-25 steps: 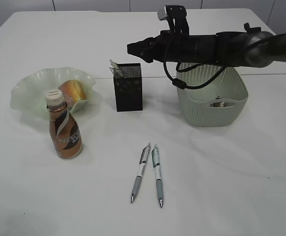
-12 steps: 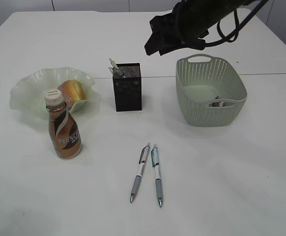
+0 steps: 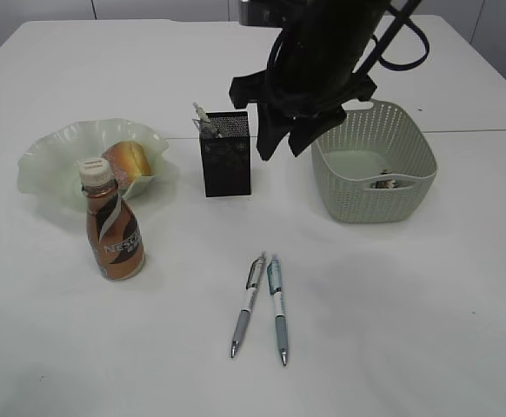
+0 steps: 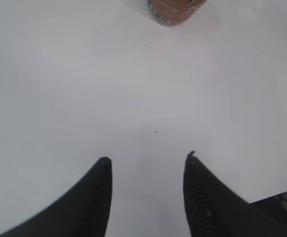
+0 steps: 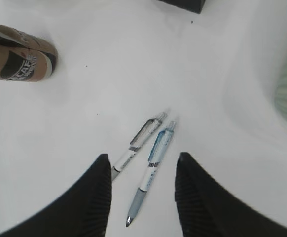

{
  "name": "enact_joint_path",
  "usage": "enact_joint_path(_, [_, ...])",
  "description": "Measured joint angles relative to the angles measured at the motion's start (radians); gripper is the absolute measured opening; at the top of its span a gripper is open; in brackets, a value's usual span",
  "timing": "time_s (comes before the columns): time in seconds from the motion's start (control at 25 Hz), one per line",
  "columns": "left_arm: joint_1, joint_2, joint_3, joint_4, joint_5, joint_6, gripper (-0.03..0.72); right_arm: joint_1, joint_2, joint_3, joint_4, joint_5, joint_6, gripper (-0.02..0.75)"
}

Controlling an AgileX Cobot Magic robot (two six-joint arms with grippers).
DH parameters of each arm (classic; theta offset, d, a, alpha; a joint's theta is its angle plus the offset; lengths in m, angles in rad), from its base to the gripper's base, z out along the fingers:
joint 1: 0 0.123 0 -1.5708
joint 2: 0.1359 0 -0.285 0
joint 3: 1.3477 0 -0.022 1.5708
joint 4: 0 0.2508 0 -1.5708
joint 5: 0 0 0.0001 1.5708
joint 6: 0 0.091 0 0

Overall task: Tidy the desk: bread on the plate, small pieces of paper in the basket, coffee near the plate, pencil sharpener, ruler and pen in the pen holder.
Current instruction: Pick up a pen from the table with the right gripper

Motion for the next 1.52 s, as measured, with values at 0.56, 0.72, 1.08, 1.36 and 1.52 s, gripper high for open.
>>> enact_joint_path(0.56, [0.0, 0.0, 0.0, -0.004, -0.039, 0.0, 0.34, 0.065, 0.062, 0.133, -0.069, 0.004, 0.357, 0.315])
enact_joint_path(0.72, [0.0, 0.0, 0.0, -0.004, -0.07, 0.0, 0.34, 0.117, 0.135, 0.133, -0.069, 0.002, 0.387, 0.315])
enact_joint_path(1.08, [-0.002, 0.0, 0.0, -0.004, -0.089, 0.0, 0.321, 0.143, 0.213, 0.135, -0.094, -0.005, 0.397, 0.315])
enact_joint_path(1.36, [-0.006, 0.0, 0.0, -0.004, -0.1, 0.0, 0.31, 0.139, 0.218, 0.135, -0.13, -0.005, 0.352, 0.315])
enact_joint_path(1.52, [-0.006, 0.0, 0.0, -0.004, -0.1, 0.0, 0.308, 0.128, 0.24, 0.135, -0.113, -0.007, 0.319, 0.315])
